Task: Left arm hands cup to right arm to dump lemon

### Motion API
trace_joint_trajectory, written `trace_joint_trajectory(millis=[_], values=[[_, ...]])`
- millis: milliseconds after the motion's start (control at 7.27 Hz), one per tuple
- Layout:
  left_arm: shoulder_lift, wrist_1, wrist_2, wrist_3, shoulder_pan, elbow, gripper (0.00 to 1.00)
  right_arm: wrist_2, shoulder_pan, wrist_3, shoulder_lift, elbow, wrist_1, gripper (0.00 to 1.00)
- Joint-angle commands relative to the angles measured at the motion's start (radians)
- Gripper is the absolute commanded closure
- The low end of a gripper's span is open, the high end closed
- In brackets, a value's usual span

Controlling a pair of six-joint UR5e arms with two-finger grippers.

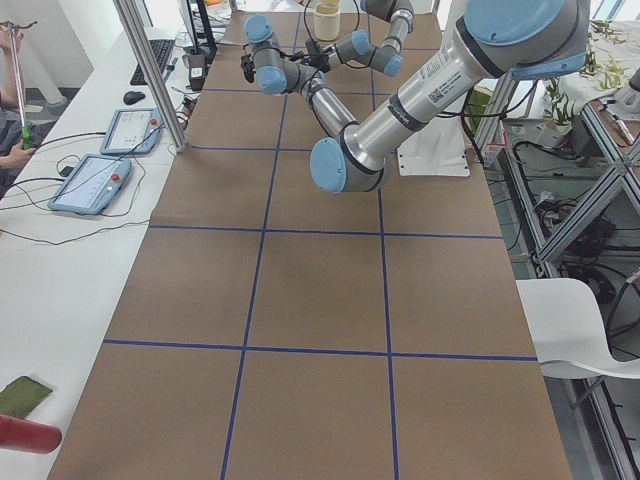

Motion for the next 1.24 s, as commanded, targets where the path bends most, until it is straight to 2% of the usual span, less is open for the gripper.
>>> trace_joint_trajectory(millis=[0, 826, 1101], values=[[-0.003, 0.000, -0.002, 0.000, 0.003, 0.000, 0.59, 0.000, 0.000, 0.002, 0.000, 0.000, -0.001, 0.94], [-0.008, -0.002, -0.002, 0.003, 0.003, -0.002, 0.68, -0.001, 0.000, 0.014, 0.000, -0.002, -0.001, 0.92], [-0.011, 0.000, -0.002, 0.003, 0.004, -0.002, 0.68, -0.001, 0.000, 0.014, 0.000, -0.002, -0.001, 0.92]])
